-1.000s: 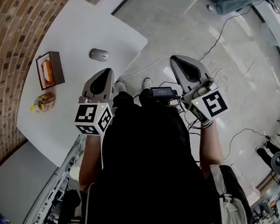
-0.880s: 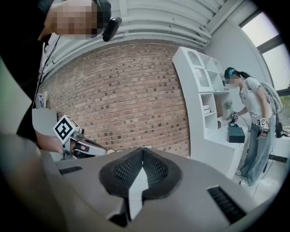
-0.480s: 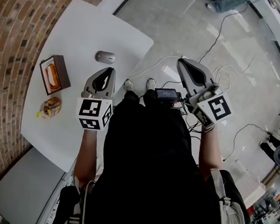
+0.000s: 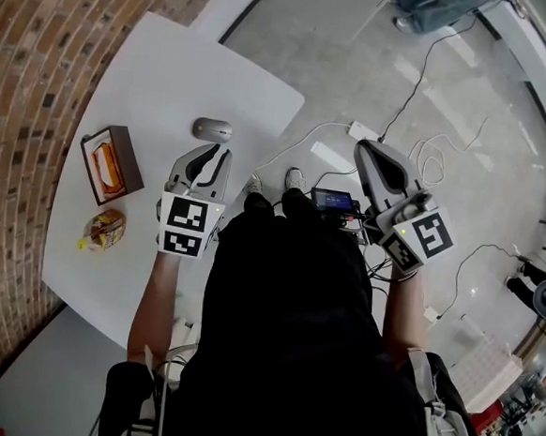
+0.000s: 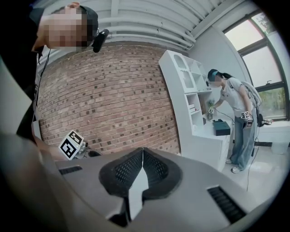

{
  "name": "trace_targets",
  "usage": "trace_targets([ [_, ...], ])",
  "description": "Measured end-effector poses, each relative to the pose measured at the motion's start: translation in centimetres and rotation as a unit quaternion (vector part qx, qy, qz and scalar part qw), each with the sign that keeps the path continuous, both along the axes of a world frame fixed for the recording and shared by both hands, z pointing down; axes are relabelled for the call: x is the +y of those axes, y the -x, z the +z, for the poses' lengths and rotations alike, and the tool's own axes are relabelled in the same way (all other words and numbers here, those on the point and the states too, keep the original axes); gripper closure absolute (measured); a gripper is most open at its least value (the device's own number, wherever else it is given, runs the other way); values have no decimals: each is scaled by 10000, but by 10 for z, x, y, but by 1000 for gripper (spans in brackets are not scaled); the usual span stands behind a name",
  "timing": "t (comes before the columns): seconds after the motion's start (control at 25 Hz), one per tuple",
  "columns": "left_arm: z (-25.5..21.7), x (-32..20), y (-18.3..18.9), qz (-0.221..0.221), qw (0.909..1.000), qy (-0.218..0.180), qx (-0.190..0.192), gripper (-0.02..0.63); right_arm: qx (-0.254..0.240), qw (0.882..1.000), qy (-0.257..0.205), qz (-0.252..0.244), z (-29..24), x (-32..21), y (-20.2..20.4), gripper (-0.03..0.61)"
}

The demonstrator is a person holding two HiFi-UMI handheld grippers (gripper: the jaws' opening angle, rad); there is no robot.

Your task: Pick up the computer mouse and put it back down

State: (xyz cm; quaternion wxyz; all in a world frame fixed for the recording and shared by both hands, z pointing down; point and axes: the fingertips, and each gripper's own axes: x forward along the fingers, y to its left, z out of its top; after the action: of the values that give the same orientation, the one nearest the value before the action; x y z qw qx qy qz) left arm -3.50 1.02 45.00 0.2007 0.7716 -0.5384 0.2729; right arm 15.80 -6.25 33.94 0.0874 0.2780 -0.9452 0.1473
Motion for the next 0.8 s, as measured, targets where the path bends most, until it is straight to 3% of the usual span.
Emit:
trace_targets([
  [0.28,32,2,11,1021,9925,139,-660,522,116,9998,35,185,-1,7,8,561],
  [0.52,53,-1,23,1499,9843,289,-882,500,224,9989,115,399,1,20,11,561],
  [0.8,73,1,28,2147,9671,463,-1286,457,271,9964,241,764,0,32,3,561],
])
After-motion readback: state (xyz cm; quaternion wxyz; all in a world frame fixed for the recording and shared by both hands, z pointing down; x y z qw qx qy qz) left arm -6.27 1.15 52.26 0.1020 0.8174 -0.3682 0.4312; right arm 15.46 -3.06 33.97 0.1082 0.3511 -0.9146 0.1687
